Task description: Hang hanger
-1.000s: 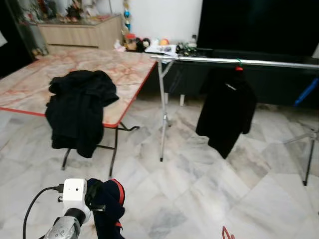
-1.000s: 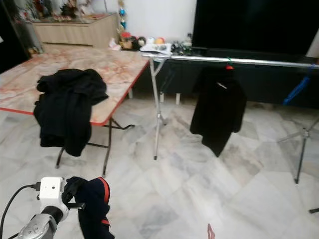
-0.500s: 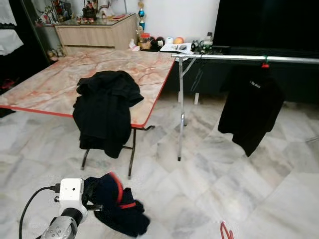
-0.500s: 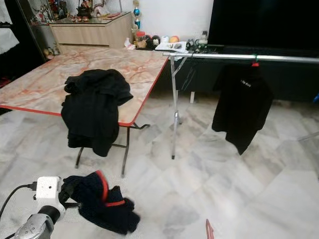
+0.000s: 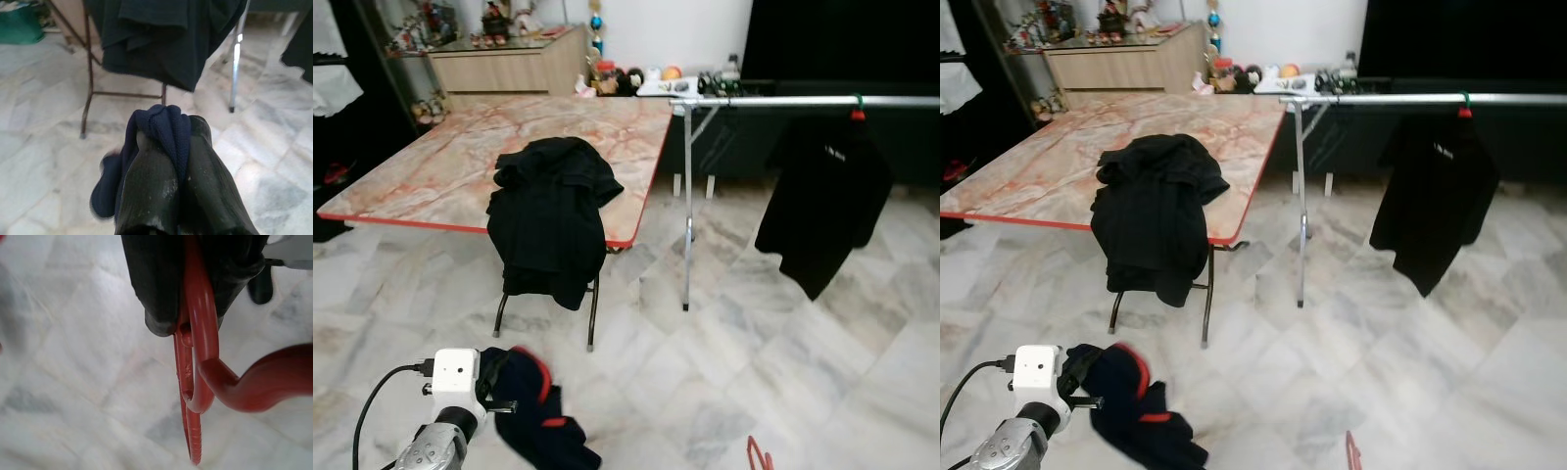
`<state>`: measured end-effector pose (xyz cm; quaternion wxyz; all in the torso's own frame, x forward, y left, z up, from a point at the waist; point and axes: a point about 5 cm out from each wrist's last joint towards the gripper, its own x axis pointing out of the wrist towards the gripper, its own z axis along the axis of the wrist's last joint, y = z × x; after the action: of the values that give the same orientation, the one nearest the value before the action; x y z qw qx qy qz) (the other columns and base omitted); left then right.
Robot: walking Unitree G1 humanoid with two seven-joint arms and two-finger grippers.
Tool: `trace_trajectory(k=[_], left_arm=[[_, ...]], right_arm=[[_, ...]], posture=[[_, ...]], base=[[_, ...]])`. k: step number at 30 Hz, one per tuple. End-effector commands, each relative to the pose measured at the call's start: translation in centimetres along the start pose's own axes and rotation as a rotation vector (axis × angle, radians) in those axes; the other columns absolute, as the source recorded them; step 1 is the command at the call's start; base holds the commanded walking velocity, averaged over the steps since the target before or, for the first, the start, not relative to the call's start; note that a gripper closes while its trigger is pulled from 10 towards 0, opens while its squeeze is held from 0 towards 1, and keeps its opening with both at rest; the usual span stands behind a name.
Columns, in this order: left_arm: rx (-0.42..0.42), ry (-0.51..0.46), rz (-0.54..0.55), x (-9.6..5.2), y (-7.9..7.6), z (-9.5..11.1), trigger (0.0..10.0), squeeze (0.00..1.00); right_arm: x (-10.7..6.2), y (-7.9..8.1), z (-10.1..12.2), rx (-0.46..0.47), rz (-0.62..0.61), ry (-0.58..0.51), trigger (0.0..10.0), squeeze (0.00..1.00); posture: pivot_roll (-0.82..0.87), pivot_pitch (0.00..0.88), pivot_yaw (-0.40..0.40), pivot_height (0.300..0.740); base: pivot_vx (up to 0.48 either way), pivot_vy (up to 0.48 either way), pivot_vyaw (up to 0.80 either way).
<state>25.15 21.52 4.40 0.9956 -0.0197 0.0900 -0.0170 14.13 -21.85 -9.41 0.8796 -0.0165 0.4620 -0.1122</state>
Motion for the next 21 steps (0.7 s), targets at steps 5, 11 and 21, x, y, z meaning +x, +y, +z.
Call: trace_trajectory(k=[5, 11, 21], left_arm=[[0.009, -0.031, 0.016, 0.03, 0.69, 0.87, 10.0, 0.00], [0.008, -0.030, 0.018, -0.02, 0.70, 0.85, 10.0, 0.00], [0.007, -0.031, 0.021, -0.10, 0.75, 0.92, 10.0, 0.00]], right_arm=[[0.08, 0.68, 0.34, 0.001, 0.016, -0.007, 10.0, 0.00], [0.10, 0.71, 0.44, 0.001, 0.017, -0.009, 10.0, 0.00], [0.08, 0.71, 0.33, 0.000, 0.018, -0.005, 10.0, 0.00]], posture=[[0.10, 0.025, 0.080, 0.740], [0.10, 0.023, 0.079, 0.740], [0.10, 0.027, 0.078, 0.740]], base=[[0.000, 0.377, 0.00], [0.000, 0.378, 0.00], [0.000, 0.379, 0.00]])
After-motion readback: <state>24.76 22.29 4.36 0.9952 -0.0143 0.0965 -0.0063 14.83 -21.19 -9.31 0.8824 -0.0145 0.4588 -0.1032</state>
